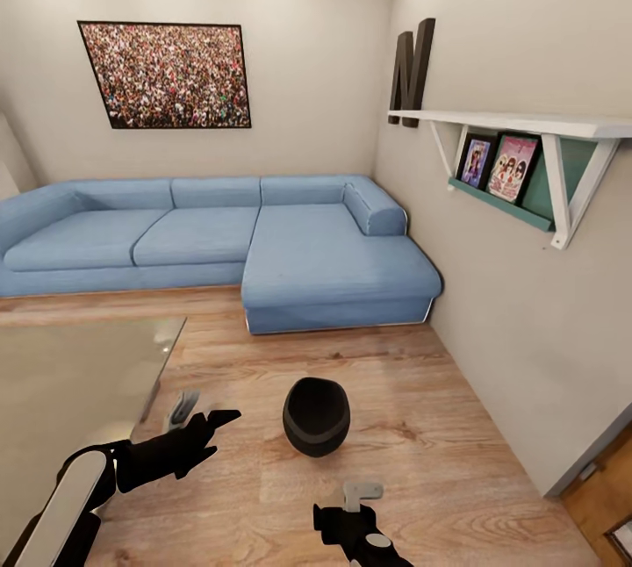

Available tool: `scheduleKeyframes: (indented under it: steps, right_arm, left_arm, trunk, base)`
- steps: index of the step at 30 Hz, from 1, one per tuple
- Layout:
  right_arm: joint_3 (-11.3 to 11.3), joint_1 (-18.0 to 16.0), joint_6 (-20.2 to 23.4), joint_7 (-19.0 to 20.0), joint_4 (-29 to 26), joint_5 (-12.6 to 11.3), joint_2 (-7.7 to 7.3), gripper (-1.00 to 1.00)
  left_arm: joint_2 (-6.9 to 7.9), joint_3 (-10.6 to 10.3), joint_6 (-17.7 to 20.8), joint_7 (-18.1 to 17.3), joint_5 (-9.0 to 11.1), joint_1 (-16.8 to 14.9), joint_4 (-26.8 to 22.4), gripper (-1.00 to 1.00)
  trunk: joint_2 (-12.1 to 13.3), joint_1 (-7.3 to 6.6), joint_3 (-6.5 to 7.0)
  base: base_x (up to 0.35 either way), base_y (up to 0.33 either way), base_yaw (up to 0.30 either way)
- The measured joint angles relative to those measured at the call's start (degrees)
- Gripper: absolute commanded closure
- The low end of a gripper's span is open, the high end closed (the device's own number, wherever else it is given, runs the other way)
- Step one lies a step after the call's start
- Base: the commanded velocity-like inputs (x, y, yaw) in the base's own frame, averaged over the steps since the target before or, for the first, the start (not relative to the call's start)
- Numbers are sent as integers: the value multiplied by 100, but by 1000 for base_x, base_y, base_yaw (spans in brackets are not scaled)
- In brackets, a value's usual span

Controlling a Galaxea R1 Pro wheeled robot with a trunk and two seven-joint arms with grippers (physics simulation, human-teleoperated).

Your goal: Place each of the two pumpkins and all three candles from the living room inside a cabinet in the living room (use any cabinet), then make sure every cabinet is closed, and position the cauldron so it is next to a table in the living room.

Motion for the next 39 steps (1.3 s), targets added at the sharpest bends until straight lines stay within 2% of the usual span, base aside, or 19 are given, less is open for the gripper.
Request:
scheduleKeyframes:
  steps: [25,39]
  right_arm:
    - [-6,1,19,-23,-26,-4,-5,-100]
    - [-6,1,19,-11,-43,-5,-6,-100]
  left_arm:
    - [0,1,0,0,0,0,5,-100]
    - [0,0,0,0,-1,-1,10,-100]
  trunk:
    - [-1003,549,-449]
    - [-1564,857,-700]
  base:
    - [0,0,-57]
    - [0,0,-234]
